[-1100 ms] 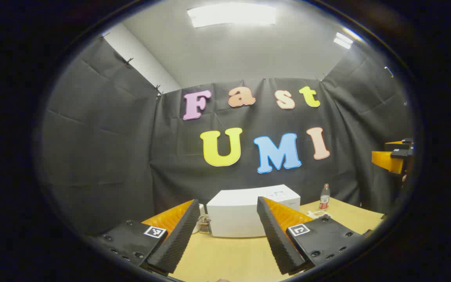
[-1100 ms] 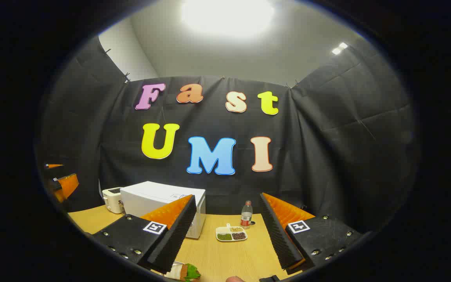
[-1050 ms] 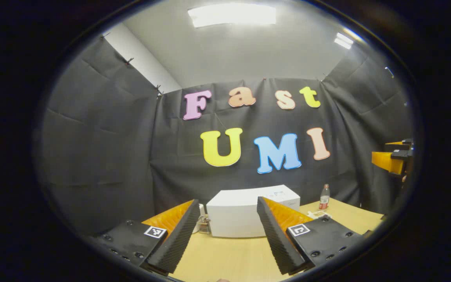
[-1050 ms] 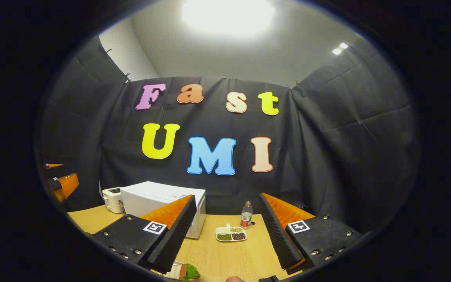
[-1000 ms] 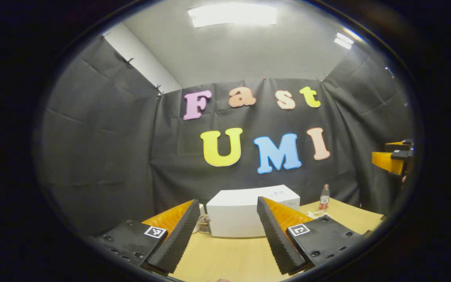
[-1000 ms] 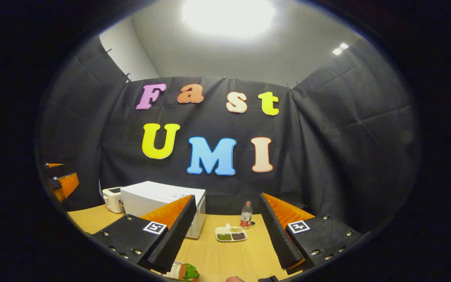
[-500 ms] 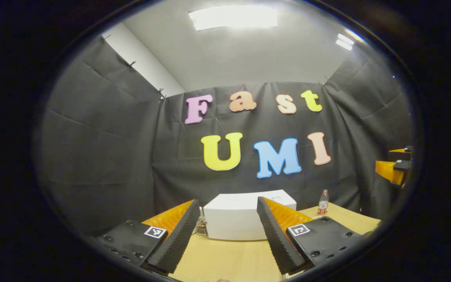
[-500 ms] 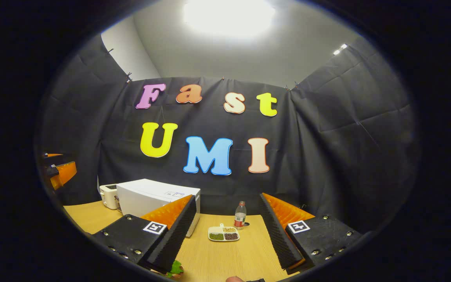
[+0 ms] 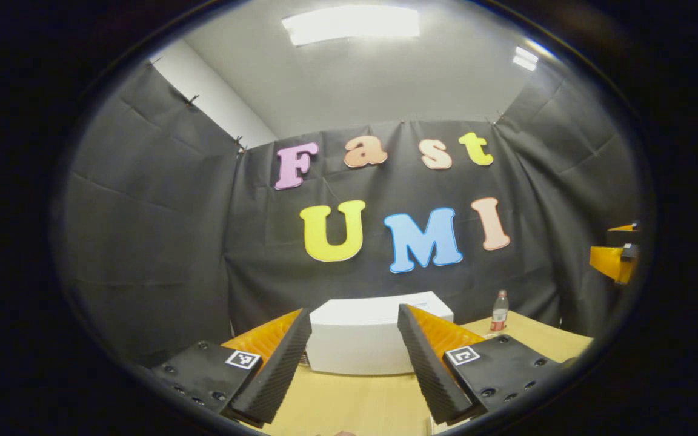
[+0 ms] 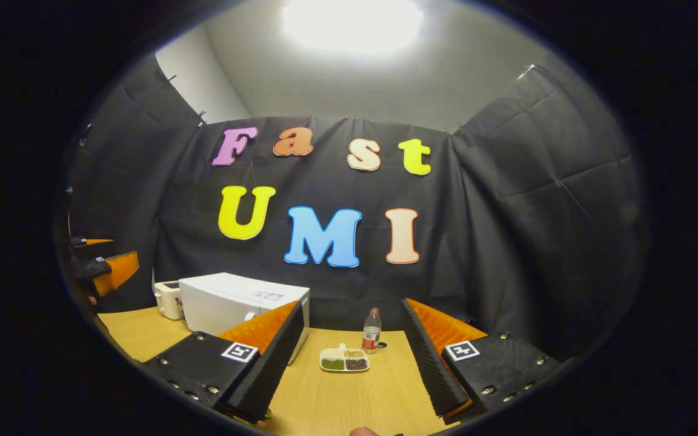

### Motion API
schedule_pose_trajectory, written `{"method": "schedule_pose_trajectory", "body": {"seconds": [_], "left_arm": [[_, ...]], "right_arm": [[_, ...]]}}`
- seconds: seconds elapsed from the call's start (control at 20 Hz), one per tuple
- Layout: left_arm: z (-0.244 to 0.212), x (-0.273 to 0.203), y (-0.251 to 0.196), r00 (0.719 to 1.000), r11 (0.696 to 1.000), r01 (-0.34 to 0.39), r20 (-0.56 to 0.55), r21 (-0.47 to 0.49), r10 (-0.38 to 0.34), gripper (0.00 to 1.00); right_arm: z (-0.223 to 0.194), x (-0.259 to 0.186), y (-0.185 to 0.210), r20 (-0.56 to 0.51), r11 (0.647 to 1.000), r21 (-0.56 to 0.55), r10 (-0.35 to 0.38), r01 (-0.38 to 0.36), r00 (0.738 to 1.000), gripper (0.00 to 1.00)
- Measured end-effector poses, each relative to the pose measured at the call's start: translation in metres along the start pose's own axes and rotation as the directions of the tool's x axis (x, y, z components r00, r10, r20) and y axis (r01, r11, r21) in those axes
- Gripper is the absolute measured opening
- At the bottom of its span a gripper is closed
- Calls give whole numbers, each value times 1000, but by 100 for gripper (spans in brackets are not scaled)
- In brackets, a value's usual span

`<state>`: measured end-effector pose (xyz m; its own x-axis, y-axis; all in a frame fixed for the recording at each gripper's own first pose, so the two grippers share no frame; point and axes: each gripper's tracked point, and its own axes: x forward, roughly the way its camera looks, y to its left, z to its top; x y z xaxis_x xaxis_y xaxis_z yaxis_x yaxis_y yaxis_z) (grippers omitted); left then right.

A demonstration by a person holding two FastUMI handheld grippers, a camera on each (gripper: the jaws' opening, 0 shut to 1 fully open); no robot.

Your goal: Open the microwave oven with the left hand, put the food in, and close the microwave oven.

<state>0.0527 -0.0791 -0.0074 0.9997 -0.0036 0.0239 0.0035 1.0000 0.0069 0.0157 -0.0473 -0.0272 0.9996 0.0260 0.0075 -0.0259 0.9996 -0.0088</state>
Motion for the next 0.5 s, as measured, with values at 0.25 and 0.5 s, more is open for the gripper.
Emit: {"method": "schedule_pose_trajectory", "body": {"seconds": [0.25, 0.5], "left_arm": [[-27, 67, -24, 996, 995, 91, 4, -28, -91, 95], [-56, 131, -52, 984, 984, 178, 10, -27, -178, 95]], "right_arm": [[8, 20, 0, 11, 996, 13, -83, 83, 996, 96], [12, 37, 1, 24, 988, -3, -151, 151, 988, 96]]}}
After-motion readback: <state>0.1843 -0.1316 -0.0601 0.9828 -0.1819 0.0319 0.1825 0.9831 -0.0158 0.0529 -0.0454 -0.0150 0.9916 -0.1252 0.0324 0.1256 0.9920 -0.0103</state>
